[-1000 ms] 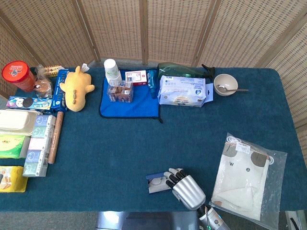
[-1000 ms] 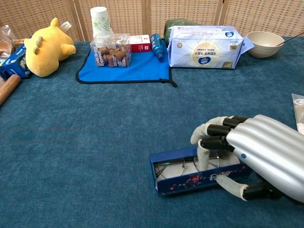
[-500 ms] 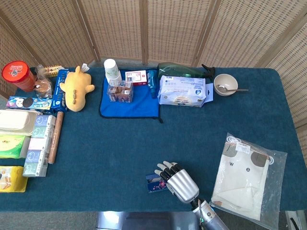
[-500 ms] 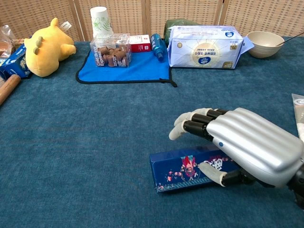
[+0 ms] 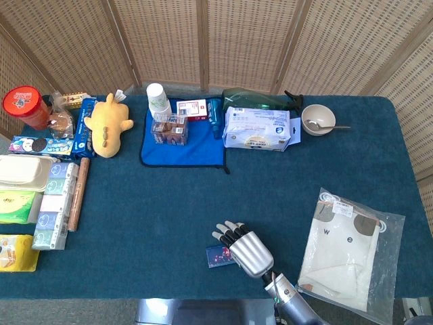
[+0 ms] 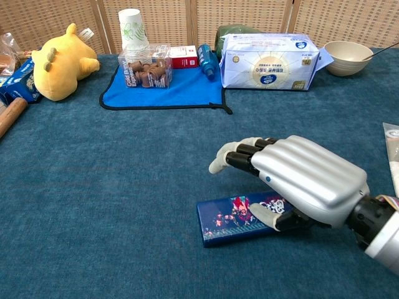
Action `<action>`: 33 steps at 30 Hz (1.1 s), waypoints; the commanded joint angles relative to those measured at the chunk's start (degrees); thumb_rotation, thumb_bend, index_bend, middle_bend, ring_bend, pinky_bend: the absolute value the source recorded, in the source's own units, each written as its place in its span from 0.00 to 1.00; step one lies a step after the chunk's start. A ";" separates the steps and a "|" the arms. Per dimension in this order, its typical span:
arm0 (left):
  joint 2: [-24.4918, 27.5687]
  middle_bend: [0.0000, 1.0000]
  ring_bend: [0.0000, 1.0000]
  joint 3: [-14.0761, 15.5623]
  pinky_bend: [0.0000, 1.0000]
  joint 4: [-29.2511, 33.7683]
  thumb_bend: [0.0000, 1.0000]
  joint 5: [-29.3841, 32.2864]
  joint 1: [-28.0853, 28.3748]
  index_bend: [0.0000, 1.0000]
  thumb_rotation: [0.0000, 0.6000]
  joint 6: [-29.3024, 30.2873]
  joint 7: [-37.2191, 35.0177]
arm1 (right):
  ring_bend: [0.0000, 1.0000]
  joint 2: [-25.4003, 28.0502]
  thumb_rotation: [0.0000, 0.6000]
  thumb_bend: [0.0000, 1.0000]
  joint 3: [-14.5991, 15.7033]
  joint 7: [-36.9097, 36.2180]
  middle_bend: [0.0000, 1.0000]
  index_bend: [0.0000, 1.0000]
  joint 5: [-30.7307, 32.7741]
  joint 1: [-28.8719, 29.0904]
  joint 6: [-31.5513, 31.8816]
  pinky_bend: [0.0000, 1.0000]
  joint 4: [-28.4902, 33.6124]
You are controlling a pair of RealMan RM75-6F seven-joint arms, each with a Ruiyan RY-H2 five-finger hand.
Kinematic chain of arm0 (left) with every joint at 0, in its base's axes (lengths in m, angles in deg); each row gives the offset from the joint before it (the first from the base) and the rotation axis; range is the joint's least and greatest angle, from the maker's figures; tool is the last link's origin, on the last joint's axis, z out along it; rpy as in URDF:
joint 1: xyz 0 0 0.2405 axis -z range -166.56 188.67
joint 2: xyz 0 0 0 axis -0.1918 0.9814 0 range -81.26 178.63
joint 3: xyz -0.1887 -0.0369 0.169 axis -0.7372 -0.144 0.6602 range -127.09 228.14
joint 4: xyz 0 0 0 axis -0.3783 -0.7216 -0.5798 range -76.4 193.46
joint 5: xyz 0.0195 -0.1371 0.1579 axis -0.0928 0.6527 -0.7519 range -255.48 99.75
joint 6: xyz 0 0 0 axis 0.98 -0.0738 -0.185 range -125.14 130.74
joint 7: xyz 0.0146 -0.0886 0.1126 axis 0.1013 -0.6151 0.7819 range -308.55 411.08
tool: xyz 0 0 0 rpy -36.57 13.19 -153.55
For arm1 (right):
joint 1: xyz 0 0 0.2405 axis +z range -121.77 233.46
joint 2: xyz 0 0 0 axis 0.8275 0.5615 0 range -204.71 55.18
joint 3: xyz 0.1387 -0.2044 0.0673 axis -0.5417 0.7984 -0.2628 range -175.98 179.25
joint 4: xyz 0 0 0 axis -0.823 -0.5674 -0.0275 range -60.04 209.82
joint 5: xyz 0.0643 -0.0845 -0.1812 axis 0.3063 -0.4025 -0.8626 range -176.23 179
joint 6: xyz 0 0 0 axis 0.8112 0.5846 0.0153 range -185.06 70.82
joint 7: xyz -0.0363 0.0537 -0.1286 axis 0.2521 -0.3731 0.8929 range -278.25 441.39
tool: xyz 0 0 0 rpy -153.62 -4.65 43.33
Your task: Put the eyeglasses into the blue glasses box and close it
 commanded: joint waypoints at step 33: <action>0.10 0.09 0.00 0.14 0.00 0.22 0.28 -0.50 0.42 0.00 1.00 -0.95 0.01 | 0.01 15.20 1.00 0.39 -0.62 22.64 0.06 0.00 18.74 5.42 -10.29 0.16 23.76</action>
